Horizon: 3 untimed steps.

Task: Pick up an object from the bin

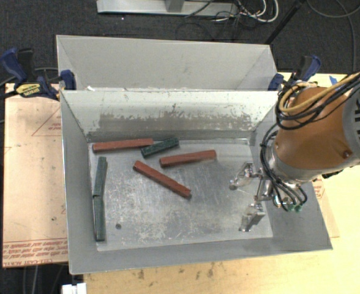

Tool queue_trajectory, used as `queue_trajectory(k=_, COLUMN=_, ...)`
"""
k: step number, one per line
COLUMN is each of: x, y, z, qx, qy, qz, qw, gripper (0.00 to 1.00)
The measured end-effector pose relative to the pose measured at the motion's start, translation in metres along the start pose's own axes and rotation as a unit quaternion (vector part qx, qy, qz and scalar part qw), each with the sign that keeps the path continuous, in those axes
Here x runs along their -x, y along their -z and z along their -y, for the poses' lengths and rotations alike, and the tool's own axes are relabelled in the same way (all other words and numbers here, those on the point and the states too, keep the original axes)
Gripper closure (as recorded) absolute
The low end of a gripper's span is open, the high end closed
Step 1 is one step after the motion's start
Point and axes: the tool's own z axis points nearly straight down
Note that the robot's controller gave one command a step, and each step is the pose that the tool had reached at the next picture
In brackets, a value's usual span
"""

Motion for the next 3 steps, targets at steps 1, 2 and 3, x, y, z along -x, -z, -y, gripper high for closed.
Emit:
queue_trajectory(k=1, x=0.002, y=0.004, z=0.0, qx=0.0, qy=0.001, qz=0.004, qw=1.0, gripper=0.0)
queue_trajectory(k=2, x=0.044, y=-0.048, z=-0.019, qx=-0.001, qy=0.02, qz=0.0092, qw=0.9998, gripper=0.0)
queue_trajectory(k=3, x=0.045, y=-0.085, z=-0.046, qx=0.0, qy=-0.011, qz=0.004, qw=0.9999, gripper=0.0)
